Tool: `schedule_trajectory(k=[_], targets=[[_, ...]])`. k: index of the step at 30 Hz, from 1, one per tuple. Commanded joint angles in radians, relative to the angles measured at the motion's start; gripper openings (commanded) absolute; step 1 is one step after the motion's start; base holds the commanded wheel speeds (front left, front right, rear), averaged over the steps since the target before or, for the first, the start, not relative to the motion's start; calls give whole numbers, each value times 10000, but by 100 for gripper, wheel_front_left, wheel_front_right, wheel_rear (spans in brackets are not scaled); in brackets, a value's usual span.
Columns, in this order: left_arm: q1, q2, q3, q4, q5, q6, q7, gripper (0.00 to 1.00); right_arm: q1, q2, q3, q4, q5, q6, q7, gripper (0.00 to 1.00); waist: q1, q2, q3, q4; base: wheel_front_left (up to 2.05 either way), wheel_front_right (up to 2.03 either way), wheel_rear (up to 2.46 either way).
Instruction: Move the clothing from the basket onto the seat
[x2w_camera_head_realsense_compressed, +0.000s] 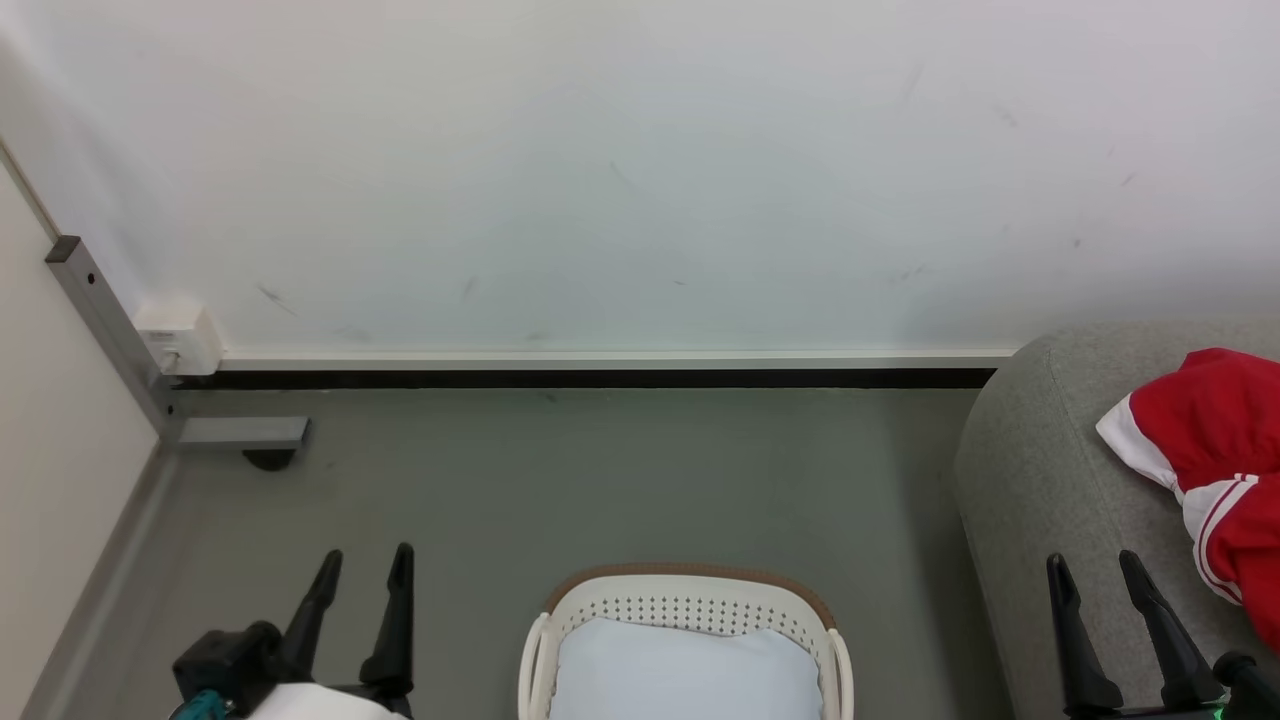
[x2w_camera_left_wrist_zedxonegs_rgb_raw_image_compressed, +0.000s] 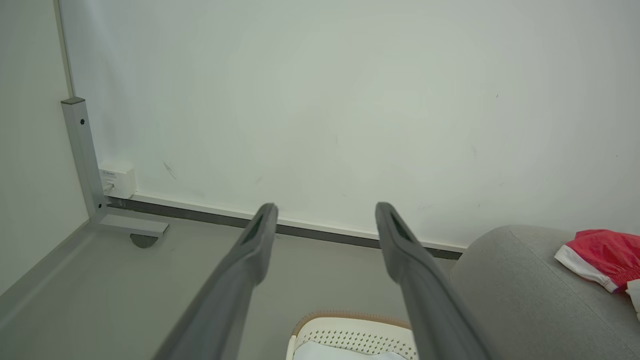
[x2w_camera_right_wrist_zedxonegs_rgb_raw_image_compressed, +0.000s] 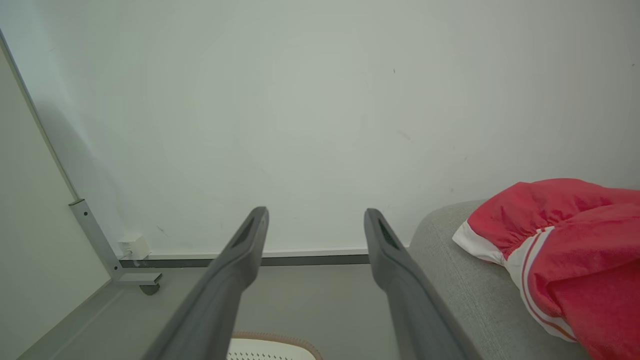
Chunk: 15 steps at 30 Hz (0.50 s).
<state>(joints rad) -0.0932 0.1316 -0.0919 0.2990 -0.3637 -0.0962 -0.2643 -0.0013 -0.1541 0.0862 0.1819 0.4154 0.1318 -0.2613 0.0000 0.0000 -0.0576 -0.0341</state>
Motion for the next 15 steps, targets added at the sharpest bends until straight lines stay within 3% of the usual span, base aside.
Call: schedule_trajectory(k=[1, 15], targets=[[113, -31, 83, 44, 223, -38, 3, 100, -75, 35, -45, -16, -101, -24, -38, 100, 0, 0, 9, -9, 0, 0, 0], [-149, -375, 335, 377, 800, -314, 3, 100, -360, 231, 1, 79, -377, -24, -41, 100, 0, 0, 96, -32, 0, 0, 0]])
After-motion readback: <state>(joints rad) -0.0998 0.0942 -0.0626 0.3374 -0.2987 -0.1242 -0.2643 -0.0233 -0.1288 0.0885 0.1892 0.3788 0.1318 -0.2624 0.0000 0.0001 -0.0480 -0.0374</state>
